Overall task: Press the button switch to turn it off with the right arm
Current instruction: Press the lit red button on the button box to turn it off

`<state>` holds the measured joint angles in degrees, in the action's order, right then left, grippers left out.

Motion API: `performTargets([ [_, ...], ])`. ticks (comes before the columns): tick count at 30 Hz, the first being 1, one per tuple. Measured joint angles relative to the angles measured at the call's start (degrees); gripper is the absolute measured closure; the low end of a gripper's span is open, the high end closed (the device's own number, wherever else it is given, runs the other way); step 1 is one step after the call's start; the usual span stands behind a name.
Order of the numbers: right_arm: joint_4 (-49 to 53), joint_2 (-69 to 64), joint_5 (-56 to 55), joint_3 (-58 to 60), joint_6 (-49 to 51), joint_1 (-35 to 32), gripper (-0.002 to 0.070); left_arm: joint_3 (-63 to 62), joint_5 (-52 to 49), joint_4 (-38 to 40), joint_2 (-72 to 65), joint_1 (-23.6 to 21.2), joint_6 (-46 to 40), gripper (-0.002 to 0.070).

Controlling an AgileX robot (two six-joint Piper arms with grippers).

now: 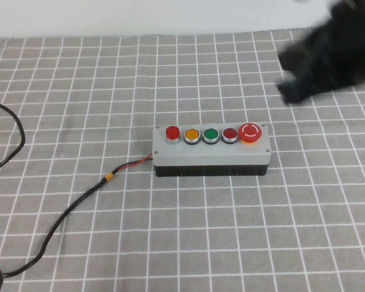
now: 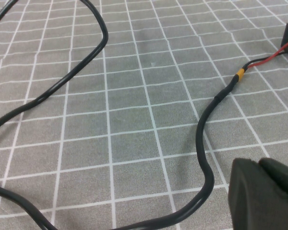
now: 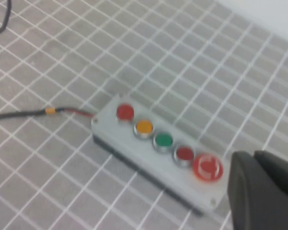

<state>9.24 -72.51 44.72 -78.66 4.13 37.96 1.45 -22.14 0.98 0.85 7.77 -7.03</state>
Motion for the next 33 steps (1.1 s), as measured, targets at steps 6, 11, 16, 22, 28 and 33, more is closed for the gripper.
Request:
performTargets([
  [6, 0.97, 13.86, -9.62, 21.73, 10.77, 0.00, 0.0692, 0.00, 0.00, 0.00, 0.00, 0.00, 0.00, 0.0678],
  [11, 1.23, 24.36, -21.73, 39.18, 15.93, 0.00, 0.0692, 0.00, 0.00, 0.00, 0.00, 0.00, 0.00, 0.0678],
  [16, 1.46, 30.68, -28.42, 47.08, 16.66, 0.00, 0.0692, 0.00, 0.00, 0.00, 0.00, 0.00, 0.00, 0.0678],
  [22, 1.46, 31.84, -29.43, 48.24, 16.99, 0.00, 0.0692, 0.00, -0.10, 0.00, 0.00, 0.00, 0.00, 0.0678],
  [28, 1.46, 30.63, -29.51, 48.21, 16.99, 0.00, 0.0692, 0.00, -0.10, 0.00, 0.00, 0.00, 0.00, 0.0678],
  [33, 1.35, 33.90, -28.65, 48.65, 16.99, -1.29, 0.0692, 0.00, -0.10, 0.00, 0.00, 0.00, 0.00, 0.0678],
])
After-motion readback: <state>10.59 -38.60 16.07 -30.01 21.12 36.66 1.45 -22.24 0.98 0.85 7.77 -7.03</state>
